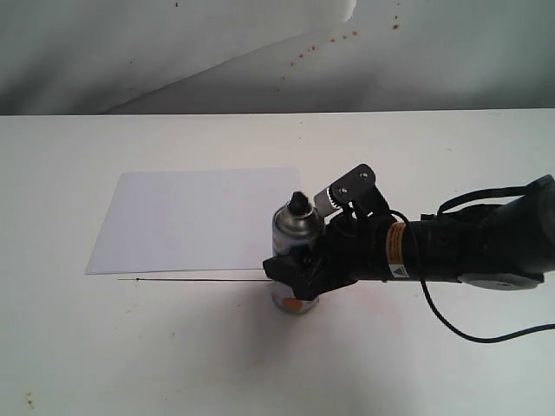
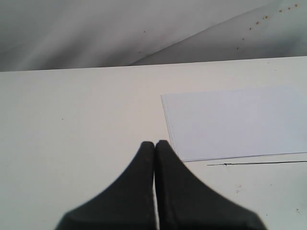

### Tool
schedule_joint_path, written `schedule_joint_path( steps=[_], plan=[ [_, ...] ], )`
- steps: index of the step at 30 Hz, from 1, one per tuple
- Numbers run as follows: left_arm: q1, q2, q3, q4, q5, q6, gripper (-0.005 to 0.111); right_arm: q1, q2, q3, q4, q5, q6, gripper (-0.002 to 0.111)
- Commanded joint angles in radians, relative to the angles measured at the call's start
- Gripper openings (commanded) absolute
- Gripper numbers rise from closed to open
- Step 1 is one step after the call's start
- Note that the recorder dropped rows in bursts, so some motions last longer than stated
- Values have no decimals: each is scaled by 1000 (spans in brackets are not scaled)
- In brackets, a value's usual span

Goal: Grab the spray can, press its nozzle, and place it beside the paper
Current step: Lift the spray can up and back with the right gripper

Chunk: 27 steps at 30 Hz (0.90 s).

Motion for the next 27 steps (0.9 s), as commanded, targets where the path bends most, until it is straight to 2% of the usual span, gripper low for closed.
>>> schedule_joint_path(
  steps=[1, 2, 3, 10, 13, 18, 24, 27],
  plan=[
    [2, -4, 5, 0, -14, -1, 0, 10, -1, 3, 69, -10, -17, 21],
    [2, -4, 5, 0, -14, -1, 0, 10, -3, 3, 69, 2, -17, 4],
    [2, -4, 5, 0, -14, -1, 0, 10, -3, 3, 65, 13, -13, 0],
    [2, -4, 5, 0, -14, -1, 0, 10, -111, 3, 21, 72, -13, 0],
    [2, -4, 5, 0, -14, -1, 0, 10, -194, 3, 22, 170, -13, 0],
    [2, -4, 5, 0, -14, -1, 0, 10, -302, -45, -1, 466, 19, 0],
    [2, -4, 5, 0, -14, -1, 0, 10, -313, -139, -45, 562, 51, 0],
    [2, -4, 5, 0, -14, -1, 0, 10, -313, -168, -129, 576, 51, 0]
  ],
)
